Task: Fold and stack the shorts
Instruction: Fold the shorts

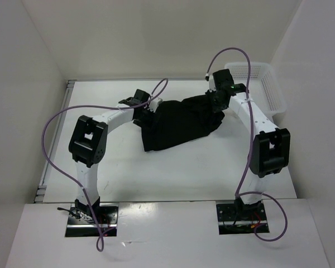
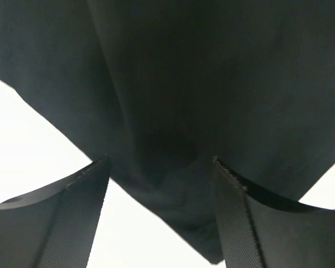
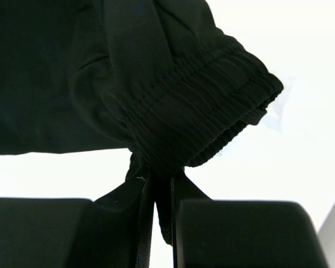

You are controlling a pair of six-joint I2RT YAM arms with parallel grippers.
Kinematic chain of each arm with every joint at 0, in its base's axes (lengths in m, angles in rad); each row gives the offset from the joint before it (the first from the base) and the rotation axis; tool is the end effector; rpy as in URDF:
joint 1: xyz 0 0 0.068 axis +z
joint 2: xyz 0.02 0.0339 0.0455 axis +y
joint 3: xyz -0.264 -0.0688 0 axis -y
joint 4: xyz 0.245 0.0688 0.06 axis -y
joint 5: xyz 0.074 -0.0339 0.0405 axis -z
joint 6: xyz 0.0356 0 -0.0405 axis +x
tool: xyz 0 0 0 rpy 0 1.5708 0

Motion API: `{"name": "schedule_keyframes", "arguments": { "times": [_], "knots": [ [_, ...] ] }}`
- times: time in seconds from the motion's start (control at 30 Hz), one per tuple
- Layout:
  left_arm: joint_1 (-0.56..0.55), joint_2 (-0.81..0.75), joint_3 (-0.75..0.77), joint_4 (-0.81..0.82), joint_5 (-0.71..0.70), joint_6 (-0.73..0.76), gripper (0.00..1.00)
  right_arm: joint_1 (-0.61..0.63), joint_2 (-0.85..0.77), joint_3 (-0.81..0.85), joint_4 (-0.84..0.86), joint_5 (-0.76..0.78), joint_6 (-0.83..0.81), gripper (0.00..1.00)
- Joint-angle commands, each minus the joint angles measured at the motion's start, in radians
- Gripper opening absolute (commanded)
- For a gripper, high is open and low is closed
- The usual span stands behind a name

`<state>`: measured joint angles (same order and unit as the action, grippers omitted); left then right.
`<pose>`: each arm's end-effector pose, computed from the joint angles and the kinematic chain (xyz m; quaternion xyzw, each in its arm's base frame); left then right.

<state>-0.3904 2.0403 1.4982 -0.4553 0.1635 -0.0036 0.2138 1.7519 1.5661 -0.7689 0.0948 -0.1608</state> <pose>0.4042 -0.1726 0.1823 0.2064 0.9337 -0.1320 0.2611 0.3747 0.0779 0.2976 -0.1631 0.9379 -0.0371 0.3039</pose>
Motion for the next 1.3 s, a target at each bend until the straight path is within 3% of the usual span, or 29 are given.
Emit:
{"name": "schedule_keyframes", "arguments": {
  "times": [0.0,0.07,0.13,0.23,0.33,0.43,0.53,0.7,0.8,0.9,1.0,1.27],
  "knots": [
    [0.028,0.018,0.031,0.055,-0.015,0.004,0.77,0.021,0.032,0.087,0.052,-0.003,0.041,0.0],
    [0.038,0.043,0.019,0.066,-0.015,0.004,0.71,0.021,0.041,0.109,0.052,-0.003,0.05,0.0],
    [0.038,0.072,0.019,0.075,-0.006,0.004,0.57,0.048,0.05,0.127,0.052,-0.003,0.06,0.0],
    [0.038,0.093,0.04,0.084,0.004,0.004,0.45,0.102,0.051,0.138,0.052,-0.003,0.069,0.0],
    [0.038,0.113,0.066,0.084,0.013,0.004,0.42,0.153,0.051,0.138,0.052,-0.003,0.079,0.0],
    [0.047,0.113,0.088,0.072,-0.004,0.004,0.47,0.153,0.051,0.117,0.052,0.008,0.07,0.0],
    [0.047,0.052,0.135,0.038,-0.053,0.004,0.62,0.153,0.032,0.086,0.065,0.037,0.055,0.0],
    [0.007,-0.011,0.283,-0.081,-0.104,0.004,0.67,0.153,0.032,0.086,0.074,0.003,0.055,0.0],
    [-0.025,0.02,0.344,-0.111,0.039,0.004,0.68,0.153,0.05,0.112,0.083,0.003,0.046,0.0],
    [-0.051,0.148,0.431,-0.12,0.241,0.004,0.68,0.153,0.07,0.14,0.083,0.003,0.046,0.0],
    [-0.06,0.248,0.502,-0.111,0.355,0.004,0.69,0.153,0.07,0.14,0.083,0.025,0.026,0.0],
    [-0.11,0.418,0.717,-0.072,0.393,0.004,0.72,0.153,0.003,0.071,0.092,0.034,0.007,0.0]
  ]
}}
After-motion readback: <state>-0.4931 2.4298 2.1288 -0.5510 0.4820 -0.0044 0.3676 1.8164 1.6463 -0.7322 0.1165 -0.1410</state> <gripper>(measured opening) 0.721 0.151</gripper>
